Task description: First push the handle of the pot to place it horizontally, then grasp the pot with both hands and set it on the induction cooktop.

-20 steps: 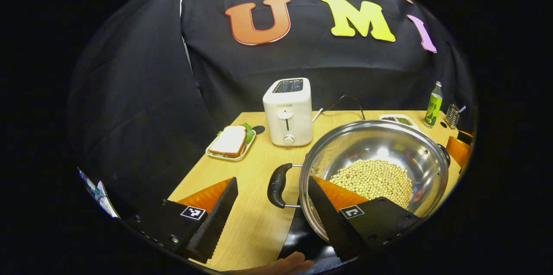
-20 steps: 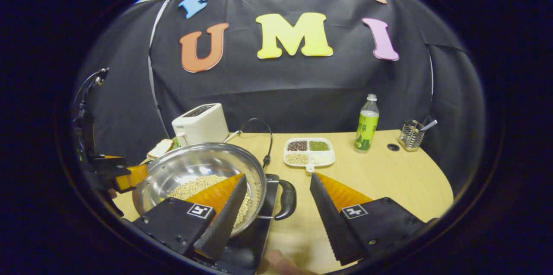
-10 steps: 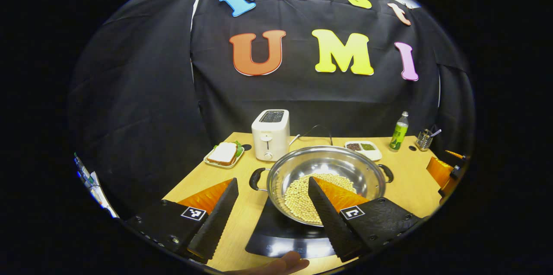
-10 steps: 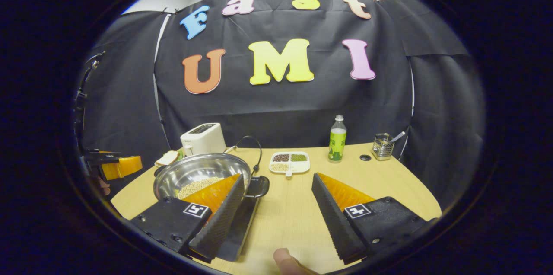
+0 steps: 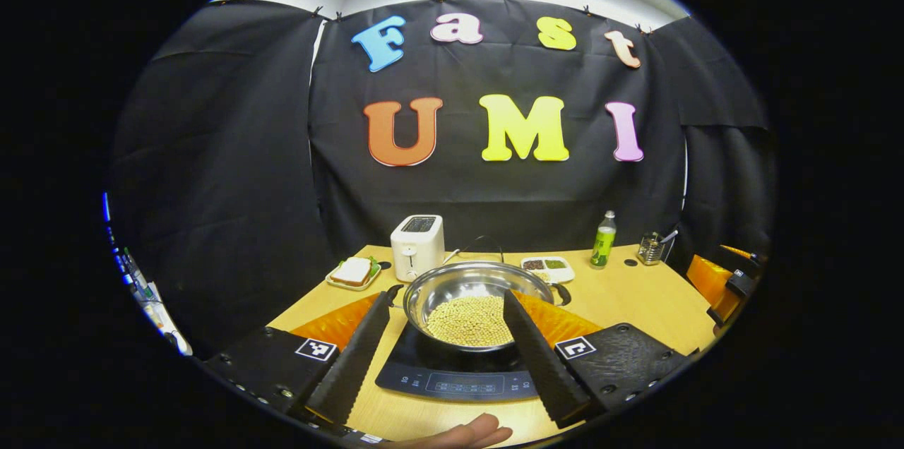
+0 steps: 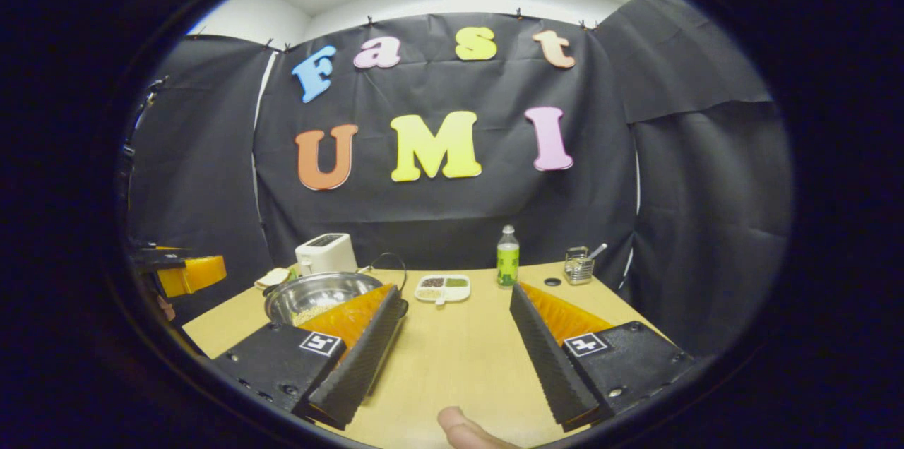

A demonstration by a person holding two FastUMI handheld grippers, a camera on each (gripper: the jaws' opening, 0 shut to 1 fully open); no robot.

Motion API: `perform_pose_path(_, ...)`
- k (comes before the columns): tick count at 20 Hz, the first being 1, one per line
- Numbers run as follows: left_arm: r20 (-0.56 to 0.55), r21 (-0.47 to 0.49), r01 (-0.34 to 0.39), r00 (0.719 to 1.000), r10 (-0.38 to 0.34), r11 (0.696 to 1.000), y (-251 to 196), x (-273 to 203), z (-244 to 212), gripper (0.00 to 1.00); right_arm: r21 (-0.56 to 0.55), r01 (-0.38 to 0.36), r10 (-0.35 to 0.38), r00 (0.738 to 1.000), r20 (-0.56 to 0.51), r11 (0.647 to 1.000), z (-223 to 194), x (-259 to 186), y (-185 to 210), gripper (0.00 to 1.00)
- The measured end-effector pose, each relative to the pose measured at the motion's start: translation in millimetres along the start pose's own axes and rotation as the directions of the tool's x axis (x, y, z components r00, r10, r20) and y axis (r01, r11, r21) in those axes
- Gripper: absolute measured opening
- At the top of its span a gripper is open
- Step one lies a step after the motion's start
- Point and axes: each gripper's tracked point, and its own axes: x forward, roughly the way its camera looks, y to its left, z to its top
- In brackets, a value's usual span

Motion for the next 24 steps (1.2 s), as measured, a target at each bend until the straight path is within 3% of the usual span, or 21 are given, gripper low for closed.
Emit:
perform_pose_path(6,0.116,-0.017,0.057,0.992,-0.055,0.998,-30,-64,21,0.96,-0.003,0.046,-0.046,0.994,0.101,0.999,31,-72,-42,0.99)
perform_pose_path(10,0.184,-0.001,0.045,0.982,-0.044,0.999,-34,-98,28,0.96,-0.032,0.067,-0.062,0.988,0.142,0.997,40,-101,-64,0.99)
perform_pose_path(14,0.207,0.005,0.052,0.977,-0.052,0.999,-43,-112,25,0.96,-0.012,0.004,-0.003,0.993,0.121,1.0,31,-110,-61,0.99)
perform_pose_path(24,0.21,0.009,0.065,0.975,-0.065,0.998,-40,-118,12,0.96,-0.025,-0.01,0.013,0.99,0.143,1.0,32,-115,-51,0.99)
